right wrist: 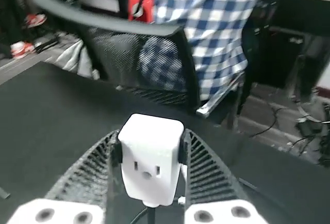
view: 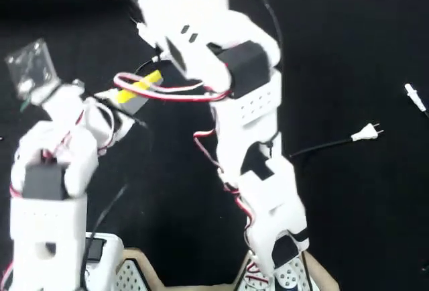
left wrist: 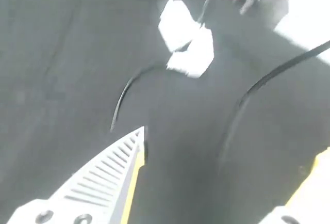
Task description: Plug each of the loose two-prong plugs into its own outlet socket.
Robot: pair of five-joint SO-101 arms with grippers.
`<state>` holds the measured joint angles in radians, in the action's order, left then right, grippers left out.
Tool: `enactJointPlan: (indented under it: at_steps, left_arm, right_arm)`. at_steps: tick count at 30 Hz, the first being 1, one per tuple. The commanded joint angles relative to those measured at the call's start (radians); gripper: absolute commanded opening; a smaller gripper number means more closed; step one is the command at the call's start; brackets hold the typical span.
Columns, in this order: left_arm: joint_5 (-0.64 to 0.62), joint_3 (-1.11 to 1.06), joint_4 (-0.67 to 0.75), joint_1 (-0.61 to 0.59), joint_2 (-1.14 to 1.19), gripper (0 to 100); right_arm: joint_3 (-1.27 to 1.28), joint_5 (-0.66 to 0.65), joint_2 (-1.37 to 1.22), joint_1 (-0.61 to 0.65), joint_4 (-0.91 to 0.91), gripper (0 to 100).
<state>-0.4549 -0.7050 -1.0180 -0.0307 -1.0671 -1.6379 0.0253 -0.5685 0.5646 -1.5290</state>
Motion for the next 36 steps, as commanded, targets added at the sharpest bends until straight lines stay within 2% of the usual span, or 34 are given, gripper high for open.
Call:
enactJointPlan:
  at_steps: [1,4,6,12,16,19,24,30,36]
  left_arm:
    - [-0.058,-0.268,0.351,-0.007,-0.215,47]
    - [-0.098,-0.455,0.529,-0.005,-0.359,47]
    - [-0.114,-0.526,0.592,-0.005,-0.437,47]
    - [-0.121,-0.599,0.609,0.045,-0.520,47]
    - [-0.097,-0.636,0.615,0.025,-0.519,47]
    - [-0.080,-0.677,0.707,-0.024,-0.503,47]
    - [-0.080,-0.708,0.852,-0.081,-0.362,47]
    - [-0.083,-0.584,0.898,-0.156,-0.078,47]
    - [-0.084,-0.450,1.026,-0.200,0.264,47]
  right_arm:
    - [-0.031,0.014,0.012,0.035,-0.048,1.1]
    - [-0.031,0.021,0.012,0.043,-0.080,1.1]
    - [-0.031,0.068,0.012,0.046,-0.100,1.1]
    - [-0.031,0.112,0.012,0.048,-0.135,1.1]
    - [-0.031,0.106,0.015,0.086,-0.192,1.1]
    - [-0.031,0.104,0.042,0.117,-0.218,1.1]
    - [-0.028,0.104,0.110,0.124,-0.226,1.1]
    - [-0.027,0.104,0.131,0.106,-0.236,1.1]
    - [0.038,0.104,0.131,0.110,-0.236,1.1]
